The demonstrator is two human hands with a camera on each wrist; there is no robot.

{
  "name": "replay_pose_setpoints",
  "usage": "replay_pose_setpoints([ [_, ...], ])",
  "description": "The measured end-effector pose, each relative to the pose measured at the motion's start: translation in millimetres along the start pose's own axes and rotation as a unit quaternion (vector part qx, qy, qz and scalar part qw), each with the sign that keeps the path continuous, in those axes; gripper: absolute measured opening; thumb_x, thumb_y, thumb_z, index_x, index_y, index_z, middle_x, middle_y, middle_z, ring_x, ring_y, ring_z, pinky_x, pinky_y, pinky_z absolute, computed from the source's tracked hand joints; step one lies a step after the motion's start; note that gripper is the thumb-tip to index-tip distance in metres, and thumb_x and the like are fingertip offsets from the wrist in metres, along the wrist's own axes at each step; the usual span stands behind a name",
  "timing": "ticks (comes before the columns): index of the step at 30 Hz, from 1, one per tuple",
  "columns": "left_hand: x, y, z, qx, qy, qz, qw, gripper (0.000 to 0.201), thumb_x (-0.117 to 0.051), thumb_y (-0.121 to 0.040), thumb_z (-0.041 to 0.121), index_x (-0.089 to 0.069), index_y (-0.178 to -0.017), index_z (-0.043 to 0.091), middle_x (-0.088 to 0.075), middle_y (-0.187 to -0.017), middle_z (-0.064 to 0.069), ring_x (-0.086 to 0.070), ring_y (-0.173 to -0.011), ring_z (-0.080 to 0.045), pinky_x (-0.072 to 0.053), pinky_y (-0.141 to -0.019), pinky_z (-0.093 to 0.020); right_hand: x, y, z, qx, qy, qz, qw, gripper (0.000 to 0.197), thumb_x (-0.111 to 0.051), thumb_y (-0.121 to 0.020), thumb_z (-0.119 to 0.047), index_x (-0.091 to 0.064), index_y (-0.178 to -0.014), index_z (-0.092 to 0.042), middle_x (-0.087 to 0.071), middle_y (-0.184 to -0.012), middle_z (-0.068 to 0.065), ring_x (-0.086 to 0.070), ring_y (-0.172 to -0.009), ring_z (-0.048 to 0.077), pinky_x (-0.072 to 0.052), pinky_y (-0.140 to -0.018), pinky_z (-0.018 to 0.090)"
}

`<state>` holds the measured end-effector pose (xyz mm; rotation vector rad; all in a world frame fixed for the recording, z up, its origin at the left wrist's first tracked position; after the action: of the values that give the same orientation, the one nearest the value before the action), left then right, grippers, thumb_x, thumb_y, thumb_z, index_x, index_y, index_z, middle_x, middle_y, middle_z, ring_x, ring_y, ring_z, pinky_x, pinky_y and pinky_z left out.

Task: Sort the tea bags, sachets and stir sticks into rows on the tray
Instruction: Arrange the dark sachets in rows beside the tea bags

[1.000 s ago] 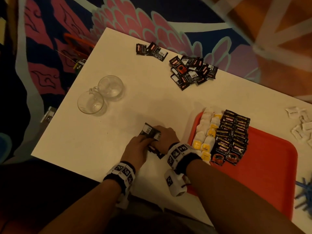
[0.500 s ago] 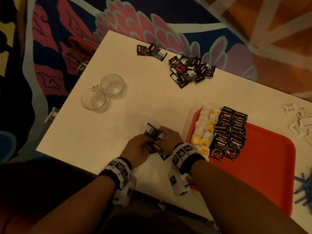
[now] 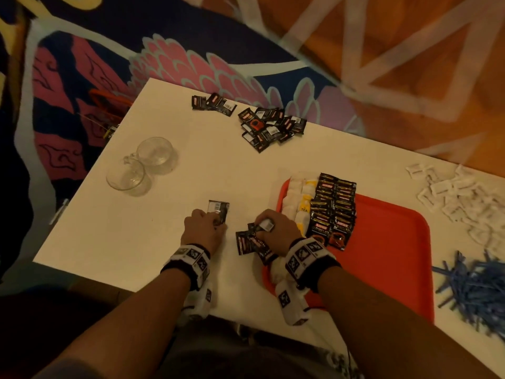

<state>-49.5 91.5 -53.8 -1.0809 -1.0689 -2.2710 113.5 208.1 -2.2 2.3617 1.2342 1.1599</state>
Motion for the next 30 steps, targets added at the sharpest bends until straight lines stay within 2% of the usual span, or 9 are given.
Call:
replay_pose_setpoints([
  [4, -7, -1, 5, 0.016, -0.055, 0.015, 0.998, 0.032, -0.067, -0.092, 0.027, -0.059, -0.118, 0.011, -0.045, -0.127, -0.016, -0.043, -0.119, -0.036, -0.046, -0.095, -0.043, 13, 13, 17, -0.003, -0.036, 0.021, 0.999, 0.02, -0.068, -0.085, -0.012, -0.06, -0.094, -0.028, -0.059, -0.102, -0.009, -0.056, -0.098, 0.012, -0.041, -0.077, 0.02],
  [9, 2, 2, 12, 0.04, 0.162, 0.041, 0.985, 0.023, -0.065, -0.086, 0.002, -0.048, -0.097, 0.011, -0.056, -0.094, -0.007, -0.054, -0.089, -0.03, -0.04, -0.067, -0.033, 28, 29, 23, 0.025, -0.084, 0.023, 0.996, 0.028, -0.07, -0.085, -0.009, -0.062, -0.107, -0.025, -0.06, -0.111, -0.004, -0.056, -0.101, 0.014, -0.045, -0.08, 0.019],
  [11, -1, 12, 29, 0.013, 0.261, -0.019, 0.965, 0.026, -0.066, -0.084, -0.002, -0.05, -0.095, 0.015, -0.055, -0.086, -0.001, -0.058, -0.088, -0.03, -0.049, -0.071, -0.035, 33, 34, 17, 0.049, -0.101, 0.018, 0.994, 0.038, -0.07, -0.085, -0.008, -0.059, -0.117, -0.025, -0.056, -0.115, -0.006, -0.055, -0.104, 0.014, -0.046, -0.082, 0.018],
  [14, -9, 43, 69, -0.025, 0.414, -0.167, 0.894, 0.036, -0.065, -0.08, -0.01, -0.06, -0.104, 0.016, -0.064, -0.099, -0.011, -0.065, -0.094, -0.032, -0.055, -0.091, -0.054, 44, 41, 11, 0.059, -0.103, 0.013, 0.993, 0.053, -0.07, -0.086, -0.011, -0.049, -0.131, -0.029, -0.052, -0.117, -0.008, -0.055, -0.103, 0.013, -0.044, -0.074, 0.009],
  [17, -5, 76, 104, -0.033, 0.523, -0.289, 0.801, 0.053, -0.043, -0.078, -0.027, -0.064, -0.116, 0.005, -0.066, -0.115, -0.019, -0.067, -0.1, -0.027, -0.059, -0.084, -0.041, 58, 51, 8, 0.066, -0.109, 0.004, 0.992, 0.064, -0.071, -0.087, -0.017, -0.038, -0.14, -0.03, -0.052, -0.119, -0.004, -0.056, -0.099, 0.013, -0.047, -0.073, 0.01],
  [21, -8, 103, 132, 0.018, 0.66, -0.379, 0.649, 0.073, -0.067, -0.051, -0.005, -0.064, -0.124, -0.001, -0.066, -0.116, -0.024, -0.067, -0.101, -0.036, -0.058, -0.086, -0.046, 76, 67, 4, 0.072, -0.151, 0.005, 0.986, 0.064, -0.073, -0.086, -0.021, -0.036, -0.139, -0.026, -0.053, -0.107, -0.012, -0.057, -0.096, 0.013, -0.049, -0.074, 0.017],
  [23, -10, 113, 146, 0.058, 0.706, -0.372, 0.6, 0.068, -0.083, -0.054, 0.01, -0.068, -0.119, -0.001, -0.066, -0.113, -0.024, -0.066, -0.099, -0.037, -0.056, -0.09, -0.049, 81, 73, -1, 0.084, -0.16, 0.005, 0.983, 0.062, -0.074, -0.086, -0.024, -0.039, -0.136, -0.023, -0.054, -0.105, -0.012, -0.058, -0.098, 0.013, -0.048, -0.073, 0.019],
  [26, -10, 127, 168, 0.079, 0.699, -0.355, 0.616, 0.034, -0.066, -0.081, 0.022, -0.073, -0.106, 0.001, -0.07, -0.103, -0.021, -0.069, -0.088, -0.036, -0.058, -0.081, -0.051, 87, 81, -5, 0.111, -0.088, 0.024, 0.99, 0.058, -0.075, -0.084, -0.029, -0.044, -0.133, -0.023, -0.059, -0.113, -0.002, -0.059, -0.1, 0.015, -0.044, -0.069, 0.016],
  [30, -11, 134, 183, 0.089, 0.668, -0.355, 0.648, 0.031, -0.059, -0.084, 0.014, -0.066, -0.11, -0.003, -0.069, -0.097, -0.024, -0.069, -0.083, -0.038, -0.055, -0.081, -0.058, 107, 92, 3, 0.118, -0.036, 0.083, 0.989, 0.058, -0.081, -0.074, -0.039, -0.053, -0.123, -0.029, -0.048, -0.119, 0.001, -0.047, -0.115, 0.018, -0.042, -0.095, 0.031],
])
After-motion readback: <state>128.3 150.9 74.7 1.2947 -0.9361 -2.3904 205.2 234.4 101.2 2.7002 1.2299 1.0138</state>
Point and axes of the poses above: each hand's wrist, its own y-axis away from the middle knuckle, its own x-axis out of the back of the hand, z = x × y, the point moved 6 cm from there along -y, towards the middle knuckle
